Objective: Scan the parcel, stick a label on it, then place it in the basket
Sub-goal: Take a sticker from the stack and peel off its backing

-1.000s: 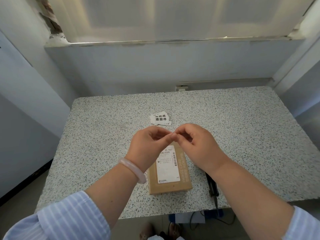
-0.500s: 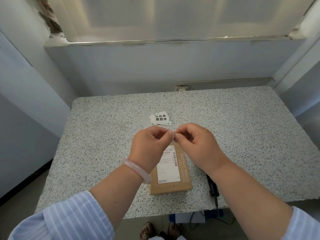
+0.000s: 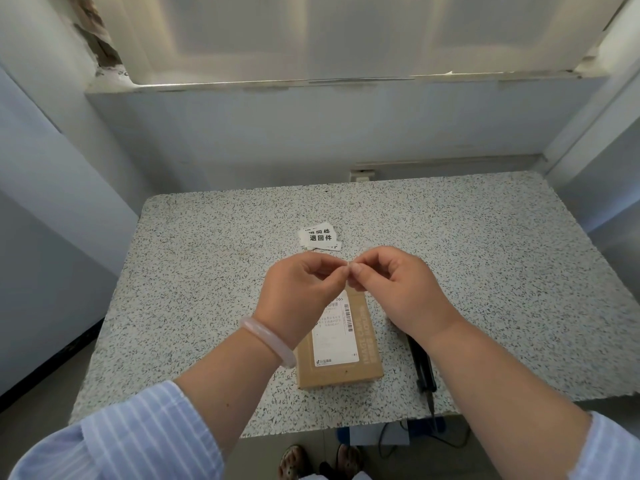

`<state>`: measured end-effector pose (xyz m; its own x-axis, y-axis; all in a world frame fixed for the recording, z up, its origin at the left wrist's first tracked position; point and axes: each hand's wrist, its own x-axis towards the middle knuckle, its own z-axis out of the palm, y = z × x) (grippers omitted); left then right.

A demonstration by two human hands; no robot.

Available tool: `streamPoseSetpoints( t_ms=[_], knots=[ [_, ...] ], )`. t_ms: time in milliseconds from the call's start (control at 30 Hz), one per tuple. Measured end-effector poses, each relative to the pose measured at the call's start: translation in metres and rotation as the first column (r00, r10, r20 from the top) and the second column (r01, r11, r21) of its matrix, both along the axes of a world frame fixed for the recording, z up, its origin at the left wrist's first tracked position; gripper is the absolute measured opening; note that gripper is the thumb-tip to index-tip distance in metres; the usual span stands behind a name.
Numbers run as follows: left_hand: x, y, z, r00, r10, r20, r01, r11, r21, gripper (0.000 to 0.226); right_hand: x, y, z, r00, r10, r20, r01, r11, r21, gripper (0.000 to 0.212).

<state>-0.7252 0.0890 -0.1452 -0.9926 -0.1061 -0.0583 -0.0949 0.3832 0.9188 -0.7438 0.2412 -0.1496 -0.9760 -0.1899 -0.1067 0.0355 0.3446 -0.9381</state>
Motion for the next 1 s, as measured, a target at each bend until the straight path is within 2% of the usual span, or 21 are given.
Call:
streamPoseSetpoints(
  t_ms=[233,433,567,633,667,733,867,1000],
  knots=[
    [0.001,0.001,0.0,0.995,-0.015,-0.095,-0.003,0.983,-0.182,0.009,0.001,-0.003,0.002,0.997,-0.003,-0.078,0.012,0.994,0.109,0.008],
    [-0.002,-0.002,-0.001,0.996,-0.012,-0.094,-0.004,0.985,-0.173,0.013,0.003,-0.005,0.002,0.999,0.016,-0.051,-0.013,0.998,0.056,0.006],
    [-0.006,-0.005,-0.003,0.994,-0.055,0.092,0.053,0.998,0.032,0.011,0.001,0.002,0.006,0.991,0.047,0.128,-0.033,0.993,-0.115,0.014],
    [-0.007,-0.007,-0.009,0.955,-0.124,0.268,0.08,0.982,0.172,0.031,-0.002,0.007,0.005,0.969,0.078,0.235,-0.021,0.971,-0.239,0.023],
    [-0.007,-0.008,-0.011,0.922,-0.148,0.359,0.054,0.964,0.26,0.038,-0.004,0.009,0.004,0.96,0.088,0.264,-0.01,0.959,-0.284,0.025],
    [-0.006,-0.009,-0.014,0.876,-0.166,0.453,-0.043,0.908,0.416,0.036,-0.007,0.014,-0.001,0.951,0.084,0.296,0.022,0.94,-0.339,0.025],
    [-0.004,-0.014,-0.016,0.901,-0.125,0.415,-0.096,0.877,0.472,0.012,-0.01,0.018,-0.011,0.929,-0.01,0.369,0.154,0.919,-0.362,0.026],
    [-0.005,-0.014,-0.012,0.941,-0.038,0.337,-0.114,0.9,0.42,0.01,-0.006,0.017,-0.012,0.928,-0.074,0.365,0.195,0.931,-0.308,0.021]
  ],
)
